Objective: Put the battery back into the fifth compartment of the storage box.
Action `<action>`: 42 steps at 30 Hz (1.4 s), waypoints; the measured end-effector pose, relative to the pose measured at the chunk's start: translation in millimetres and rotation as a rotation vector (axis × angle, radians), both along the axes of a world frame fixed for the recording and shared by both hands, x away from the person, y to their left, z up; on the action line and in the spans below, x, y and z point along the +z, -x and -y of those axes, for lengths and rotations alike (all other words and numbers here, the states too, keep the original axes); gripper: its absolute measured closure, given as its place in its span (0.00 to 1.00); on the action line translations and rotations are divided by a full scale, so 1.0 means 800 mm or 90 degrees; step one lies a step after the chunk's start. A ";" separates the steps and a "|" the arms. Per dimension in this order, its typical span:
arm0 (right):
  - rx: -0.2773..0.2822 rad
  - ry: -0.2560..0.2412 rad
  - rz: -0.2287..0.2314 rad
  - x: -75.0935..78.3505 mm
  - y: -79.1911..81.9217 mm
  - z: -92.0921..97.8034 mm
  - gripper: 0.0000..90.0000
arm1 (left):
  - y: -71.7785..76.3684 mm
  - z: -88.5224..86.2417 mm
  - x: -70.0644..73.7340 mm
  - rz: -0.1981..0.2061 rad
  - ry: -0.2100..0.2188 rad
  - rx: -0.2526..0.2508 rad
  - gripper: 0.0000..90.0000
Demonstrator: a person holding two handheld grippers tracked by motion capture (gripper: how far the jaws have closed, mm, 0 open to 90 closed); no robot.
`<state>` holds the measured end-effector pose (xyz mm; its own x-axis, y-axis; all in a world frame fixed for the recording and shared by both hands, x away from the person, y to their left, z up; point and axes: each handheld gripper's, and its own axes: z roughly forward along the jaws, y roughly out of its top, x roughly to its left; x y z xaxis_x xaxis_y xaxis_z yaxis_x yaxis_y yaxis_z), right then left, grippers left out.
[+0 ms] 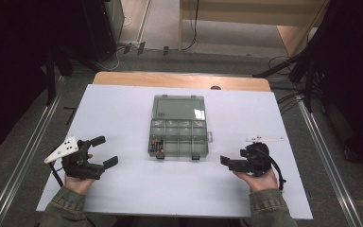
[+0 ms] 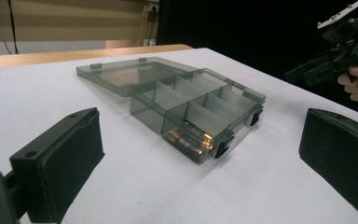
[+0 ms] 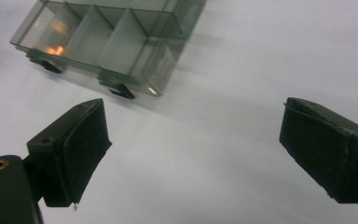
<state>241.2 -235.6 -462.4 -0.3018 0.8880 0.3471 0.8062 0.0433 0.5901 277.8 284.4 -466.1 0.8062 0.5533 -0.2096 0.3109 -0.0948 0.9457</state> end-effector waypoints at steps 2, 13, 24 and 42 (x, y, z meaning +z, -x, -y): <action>-0.003 0.001 0.004 -0.004 0.004 0.009 0.10 | 0.000 0.000 0.000 0.000 -0.002 0.000 0.00; -0.040 0.022 0.044 -0.018 0.023 0.049 0.13 | 0.003 0.000 0.000 0.001 -0.002 0.002 0.00; -0.071 0.032 0.182 -0.030 0.044 0.074 0.15 | 0.005 -0.004 0.001 0.004 0.006 0.010 0.00; 0.006 -0.027 0.415 -0.035 0.064 0.063 0.16 | 0.011 -0.012 0.004 0.023 0.012 0.035 0.00</action>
